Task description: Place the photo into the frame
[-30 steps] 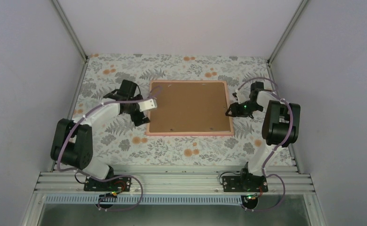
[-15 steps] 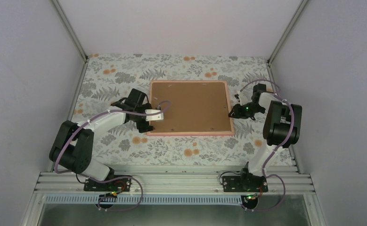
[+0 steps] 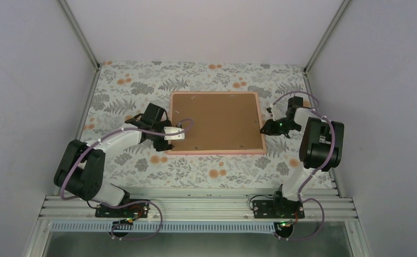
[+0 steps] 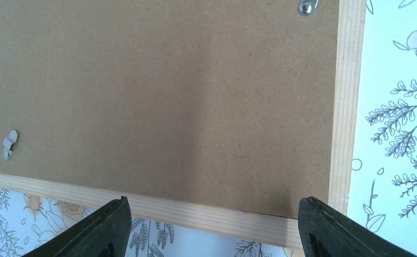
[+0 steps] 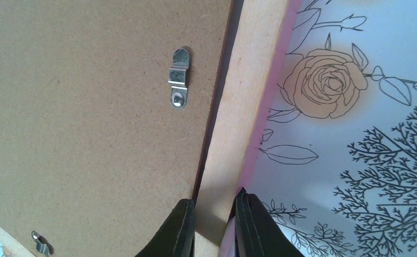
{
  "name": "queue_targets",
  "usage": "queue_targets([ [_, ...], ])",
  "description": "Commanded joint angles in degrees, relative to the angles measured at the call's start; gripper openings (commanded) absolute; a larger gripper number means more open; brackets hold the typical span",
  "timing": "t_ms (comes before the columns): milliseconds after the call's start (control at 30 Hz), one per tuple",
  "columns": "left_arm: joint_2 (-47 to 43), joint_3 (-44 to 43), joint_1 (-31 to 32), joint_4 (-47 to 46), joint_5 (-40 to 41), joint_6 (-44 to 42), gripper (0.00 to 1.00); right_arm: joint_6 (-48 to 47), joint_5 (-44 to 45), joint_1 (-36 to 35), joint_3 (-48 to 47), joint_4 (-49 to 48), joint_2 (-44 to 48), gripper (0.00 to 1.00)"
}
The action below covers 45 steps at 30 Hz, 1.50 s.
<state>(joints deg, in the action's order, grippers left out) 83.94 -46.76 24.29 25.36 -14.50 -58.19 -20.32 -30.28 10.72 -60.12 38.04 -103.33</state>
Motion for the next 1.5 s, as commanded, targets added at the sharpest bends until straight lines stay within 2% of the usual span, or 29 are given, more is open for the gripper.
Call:
queue_targets([
  [0,-1.9,1.6,0.8,-1.7,0.3,-2.2,0.77,-3.0,7.1,0.6,2.6,-0.8,-0.8,0.12],
  [367,-0.9,3.8,5.4,-5.3,3.4,-2.2,0.69,-3.2,8.1,0.7,3.6,-1.5,-0.7,0.06],
  [700,2.0,4.4,8.1,-7.8,6.0,-0.9,0.68,-3.4,9.6,0.7,4.0,-2.6,-1.2,0.04],
  [933,1.2,5.5,7.8,-7.9,9.8,-1.7,0.61,-5.7,11.5,0.7,4.6,-3.5,-0.9,0.04],
  [1100,0.9,4.7,5.0,-6.4,10.7,-2.0,0.57,-7.1,12.3,0.6,5.1,-4.3,-0.6,0.04],
  [1200,1.2,2.6,3.7,-3.8,9.0,-1.4,0.56,-7.4,11.5,0.6,4.6,-3.7,-0.9,0.04],
  [1333,-1.5,-2.0,2.7,2.4,-0.9,-0.4,0.57,-8.1,6.8,0.3,3.5,-1.5,0.5,0.04],
  [1467,3.3,-10.0,0.3,2.6,-2.8,10.6,0.57,-8.2,3.8,-1.5,4.8,-0.3,1.8,0.05],
])
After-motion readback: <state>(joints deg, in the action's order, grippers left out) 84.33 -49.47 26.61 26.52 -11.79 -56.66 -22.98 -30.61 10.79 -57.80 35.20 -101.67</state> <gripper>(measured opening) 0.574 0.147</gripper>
